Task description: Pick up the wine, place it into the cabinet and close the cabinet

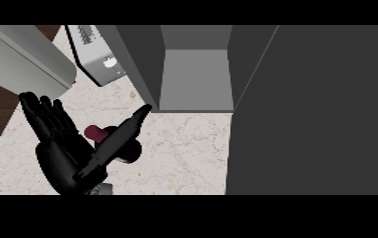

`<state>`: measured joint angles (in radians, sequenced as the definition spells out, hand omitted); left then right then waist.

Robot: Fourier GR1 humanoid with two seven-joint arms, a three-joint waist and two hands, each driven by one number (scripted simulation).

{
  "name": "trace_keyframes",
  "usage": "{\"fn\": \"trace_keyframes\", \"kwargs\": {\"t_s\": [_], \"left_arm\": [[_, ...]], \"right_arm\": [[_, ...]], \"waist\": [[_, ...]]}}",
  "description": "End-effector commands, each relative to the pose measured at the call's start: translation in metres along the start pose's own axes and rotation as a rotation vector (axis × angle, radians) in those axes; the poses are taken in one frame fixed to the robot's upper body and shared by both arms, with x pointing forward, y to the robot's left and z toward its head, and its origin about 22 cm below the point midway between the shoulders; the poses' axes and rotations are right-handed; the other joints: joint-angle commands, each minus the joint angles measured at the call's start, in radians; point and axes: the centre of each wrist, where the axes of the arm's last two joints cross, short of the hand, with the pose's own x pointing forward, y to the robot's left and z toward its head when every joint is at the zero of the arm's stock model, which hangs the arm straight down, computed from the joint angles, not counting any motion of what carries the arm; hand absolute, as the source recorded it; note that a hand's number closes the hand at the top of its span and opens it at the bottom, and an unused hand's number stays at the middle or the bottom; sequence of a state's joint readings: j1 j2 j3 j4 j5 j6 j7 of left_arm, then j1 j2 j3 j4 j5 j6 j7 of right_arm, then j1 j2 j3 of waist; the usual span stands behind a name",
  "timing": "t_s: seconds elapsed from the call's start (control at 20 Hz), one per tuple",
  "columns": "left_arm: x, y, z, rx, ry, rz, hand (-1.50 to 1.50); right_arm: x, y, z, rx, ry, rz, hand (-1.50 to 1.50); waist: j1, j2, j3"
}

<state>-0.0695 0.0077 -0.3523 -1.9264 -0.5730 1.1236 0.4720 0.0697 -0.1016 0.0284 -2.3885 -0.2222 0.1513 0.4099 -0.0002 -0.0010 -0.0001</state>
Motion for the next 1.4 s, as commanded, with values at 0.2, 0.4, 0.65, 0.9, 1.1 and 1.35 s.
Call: {"fn": "trace_keyframes", "kwargs": {"t_s": [0.2,0.4,0.65,0.9,1.1,1.35], "left_arm": [[-0.022,0.013,0.014,0.067,0.061,-0.023,-1.50],[-0.023,0.052,0.033,0.071,0.087,-0.034,-1.50],[-0.037,0.061,0.033,0.091,0.086,-0.040,-1.50],[-0.062,0.066,0.047,0.091,0.120,-0.058,-1.50],[-0.087,0.077,0.036,0.066,0.134,-0.075,-1.50],[-0.103,0.085,0.033,0.071,0.131,-0.057,-1.50]], "right_arm": [[0.002,-0.005,0.017,0.005,-0.015,0.006,-1.50],[0.002,-0.001,0.005,-0.002,-0.021,-0.007,-1.50],[0.004,0.000,0.021,0.008,-0.016,0.000,-1.50],[0.004,0.008,-0.003,0.022,-0.011,0.007,-1.50],[0.014,0.007,-0.010,0.021,-0.007,-0.012,-1.50],[-0.014,0.017,-0.011,0.006,-0.006,-0.009,-1.50]], "waist": [[-0.004,0.000,0.000],[0.005,-0.001,-0.001],[0.001,-0.001,-0.001],[0.008,-0.001,-0.002],[0.007,0.000,-0.002],[0.005,0.000,-0.001]]}}
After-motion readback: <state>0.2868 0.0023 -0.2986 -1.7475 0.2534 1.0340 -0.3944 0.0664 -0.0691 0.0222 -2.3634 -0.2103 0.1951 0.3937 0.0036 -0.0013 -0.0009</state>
